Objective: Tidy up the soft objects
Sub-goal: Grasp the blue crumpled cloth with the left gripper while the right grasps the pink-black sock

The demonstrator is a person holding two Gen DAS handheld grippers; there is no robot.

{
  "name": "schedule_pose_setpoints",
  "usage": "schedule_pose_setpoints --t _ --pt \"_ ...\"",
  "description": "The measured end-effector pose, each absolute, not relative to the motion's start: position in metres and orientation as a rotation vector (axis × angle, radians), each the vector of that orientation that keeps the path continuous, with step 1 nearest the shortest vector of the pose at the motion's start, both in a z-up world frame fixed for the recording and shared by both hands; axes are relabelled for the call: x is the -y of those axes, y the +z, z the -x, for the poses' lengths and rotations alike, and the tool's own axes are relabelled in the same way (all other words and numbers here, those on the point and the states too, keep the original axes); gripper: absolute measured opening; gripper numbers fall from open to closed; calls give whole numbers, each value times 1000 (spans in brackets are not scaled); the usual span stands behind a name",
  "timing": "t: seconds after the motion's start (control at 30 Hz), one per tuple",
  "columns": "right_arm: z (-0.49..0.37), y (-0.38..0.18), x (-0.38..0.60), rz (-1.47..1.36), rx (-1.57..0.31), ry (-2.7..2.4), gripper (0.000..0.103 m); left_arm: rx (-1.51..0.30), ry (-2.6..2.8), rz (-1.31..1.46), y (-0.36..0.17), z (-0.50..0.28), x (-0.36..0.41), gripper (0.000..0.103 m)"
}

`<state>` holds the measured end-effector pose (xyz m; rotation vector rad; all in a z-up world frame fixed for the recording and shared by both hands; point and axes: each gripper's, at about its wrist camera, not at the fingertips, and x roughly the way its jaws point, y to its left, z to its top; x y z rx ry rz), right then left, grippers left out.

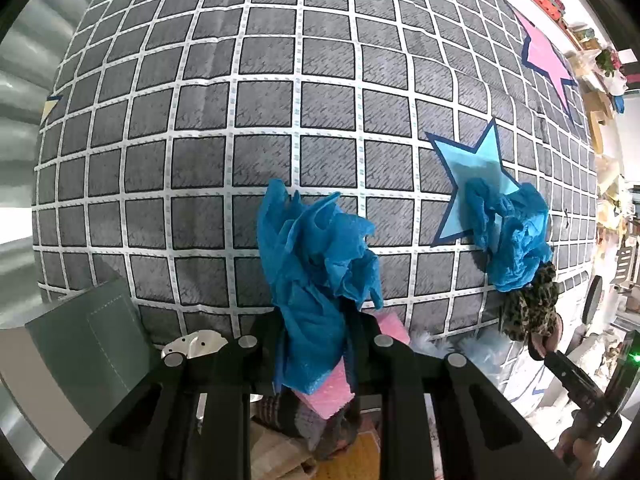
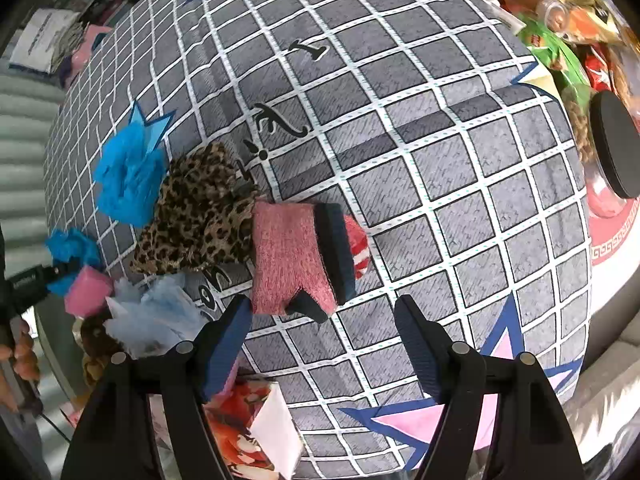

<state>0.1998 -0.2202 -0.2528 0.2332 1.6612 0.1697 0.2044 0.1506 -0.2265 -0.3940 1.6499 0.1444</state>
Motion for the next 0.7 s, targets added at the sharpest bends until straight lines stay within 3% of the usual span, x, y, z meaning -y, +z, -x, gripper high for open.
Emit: schedule_pose_setpoints --t 0.23,0.27,0.3,0.4,0.7 --pt "-211 -279 190 -176 -1661 195 74 -1669 157 382 -233 -212 -156 24" --pt "-213 -284 185 -153 -1677 181 65 -1672 157 381 -239 -210 -158 24" --pt "-214 -287 184 -143 -1683 173 47 -1677 157 381 -244 -210 -159 24" --pt "-211 -284 188 -166 -1678 179 39 -1671 154 380 -253 -205 -166 21" --pt "-192 -244 232 -270 -1642 204 39 -1532 176 345 -216 -195 -176 19"
